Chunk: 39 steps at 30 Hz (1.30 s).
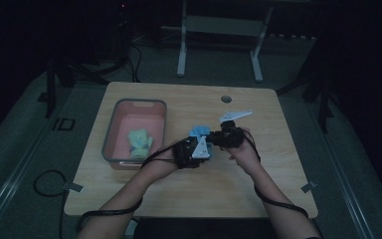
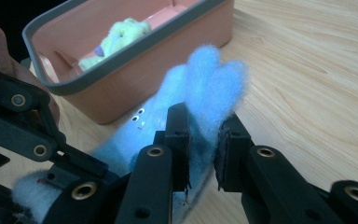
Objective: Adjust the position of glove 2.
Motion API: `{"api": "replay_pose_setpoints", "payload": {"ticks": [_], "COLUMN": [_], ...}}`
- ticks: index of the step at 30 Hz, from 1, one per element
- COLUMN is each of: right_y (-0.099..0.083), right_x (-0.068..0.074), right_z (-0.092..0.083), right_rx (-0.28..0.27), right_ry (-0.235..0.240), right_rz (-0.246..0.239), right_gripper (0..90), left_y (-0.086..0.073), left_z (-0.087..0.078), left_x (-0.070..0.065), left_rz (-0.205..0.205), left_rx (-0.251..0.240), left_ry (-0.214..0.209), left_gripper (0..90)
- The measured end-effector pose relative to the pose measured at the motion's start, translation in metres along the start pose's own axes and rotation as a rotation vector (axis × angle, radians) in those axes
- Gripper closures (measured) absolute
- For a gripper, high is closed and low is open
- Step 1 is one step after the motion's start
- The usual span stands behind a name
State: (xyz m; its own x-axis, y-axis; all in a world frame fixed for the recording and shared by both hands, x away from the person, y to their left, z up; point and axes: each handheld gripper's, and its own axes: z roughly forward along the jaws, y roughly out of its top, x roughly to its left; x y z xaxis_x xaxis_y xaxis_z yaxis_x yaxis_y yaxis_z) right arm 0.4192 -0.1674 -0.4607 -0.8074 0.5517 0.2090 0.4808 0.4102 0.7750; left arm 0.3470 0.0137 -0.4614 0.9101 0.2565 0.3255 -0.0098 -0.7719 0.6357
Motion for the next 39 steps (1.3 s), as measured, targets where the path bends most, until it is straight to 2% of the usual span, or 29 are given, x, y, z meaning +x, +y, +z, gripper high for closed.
{"api": "replay_pose_setpoints", "payload": {"ticks": [2, 11, 19, 30, 32, 36, 38, 39], "right_y": [0.002, 0.019, 0.036, 0.059, 0.059, 0.071, 0.073, 0.073], "right_x": [0.001, 0.009, 0.021, 0.036, 0.036, 0.046, 0.048, 0.048], "right_z": [0.002, 0.016, 0.032, 0.056, 0.056, 0.07, 0.072, 0.072], "right_rx": [0.001, 0.002, 0.008, 0.019, 0.019, 0.027, 0.029, 0.029], "right_ry": [0.003, 0.029, 0.052, 0.086, 0.086, 0.102, 0.106, 0.106], "right_rz": [0.0, -0.013, -0.047, -0.074, -0.074, -0.092, -0.095, -0.095], "right_gripper": [77.7, 77.7, 77.6, 77.6, 77.6, 77.7, 77.7, 77.6], "left_y": [0.0, -0.01, -0.02, -0.04, -0.042, -0.054, -0.054, -0.061], "left_z": [0.0, -0.019, -0.033, -0.055, -0.057, -0.067, -0.067, -0.073], "left_x": [0.0, 0.008, 0.012, 0.021, 0.022, 0.026, 0.026, 0.029], "left_rz": [0.0, -0.013, -0.029, -0.059, -0.063, -0.084, -0.084, -0.096], "left_rx": [0.0, 0.011, 0.027, 0.04, 0.044, 0.052, 0.052, 0.056], "left_ry": [0.0, 0.026, 0.051, 0.08, 0.084, 0.1, 0.1, 0.106], "left_gripper": [74.0, 73.9, 74.0, 73.9, 74.0, 74.0, 74.0, 74.0]}}
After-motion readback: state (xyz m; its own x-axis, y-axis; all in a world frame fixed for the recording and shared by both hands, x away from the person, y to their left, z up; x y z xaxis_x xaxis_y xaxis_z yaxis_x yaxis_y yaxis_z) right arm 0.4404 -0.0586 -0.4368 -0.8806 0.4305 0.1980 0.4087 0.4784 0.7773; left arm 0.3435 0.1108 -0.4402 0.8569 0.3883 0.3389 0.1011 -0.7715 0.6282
